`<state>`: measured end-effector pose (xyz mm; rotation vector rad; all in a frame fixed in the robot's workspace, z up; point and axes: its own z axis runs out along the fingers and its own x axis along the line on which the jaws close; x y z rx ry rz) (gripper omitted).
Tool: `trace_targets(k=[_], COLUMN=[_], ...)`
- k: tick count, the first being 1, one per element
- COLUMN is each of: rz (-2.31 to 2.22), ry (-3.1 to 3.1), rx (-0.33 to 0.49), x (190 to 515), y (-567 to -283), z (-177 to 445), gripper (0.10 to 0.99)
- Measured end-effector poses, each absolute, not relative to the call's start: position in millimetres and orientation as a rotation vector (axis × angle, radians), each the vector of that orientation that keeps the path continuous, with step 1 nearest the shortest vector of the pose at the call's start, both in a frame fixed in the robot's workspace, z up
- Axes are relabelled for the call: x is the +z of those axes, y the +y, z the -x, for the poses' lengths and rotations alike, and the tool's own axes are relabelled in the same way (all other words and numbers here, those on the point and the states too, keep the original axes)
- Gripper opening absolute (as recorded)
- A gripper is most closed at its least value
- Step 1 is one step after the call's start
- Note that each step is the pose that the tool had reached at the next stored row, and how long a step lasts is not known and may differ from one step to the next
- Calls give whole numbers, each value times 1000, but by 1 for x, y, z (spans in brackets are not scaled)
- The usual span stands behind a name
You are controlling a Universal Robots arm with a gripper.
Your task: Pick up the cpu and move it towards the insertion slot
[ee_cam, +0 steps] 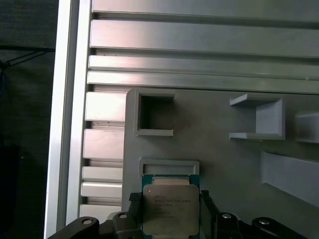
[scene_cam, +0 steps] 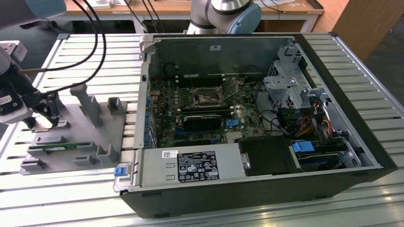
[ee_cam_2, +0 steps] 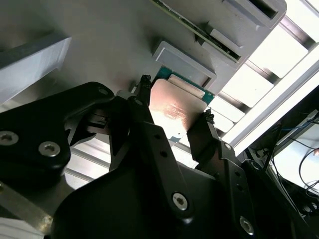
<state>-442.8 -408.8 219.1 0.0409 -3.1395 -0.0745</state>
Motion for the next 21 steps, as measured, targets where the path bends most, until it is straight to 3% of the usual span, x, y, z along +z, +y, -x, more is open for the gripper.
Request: trace_targets(k=[21], rz=[-41], ry=[-3139], rx=[-74], x=[231], y=[-409], z=[443], gripper=[541])
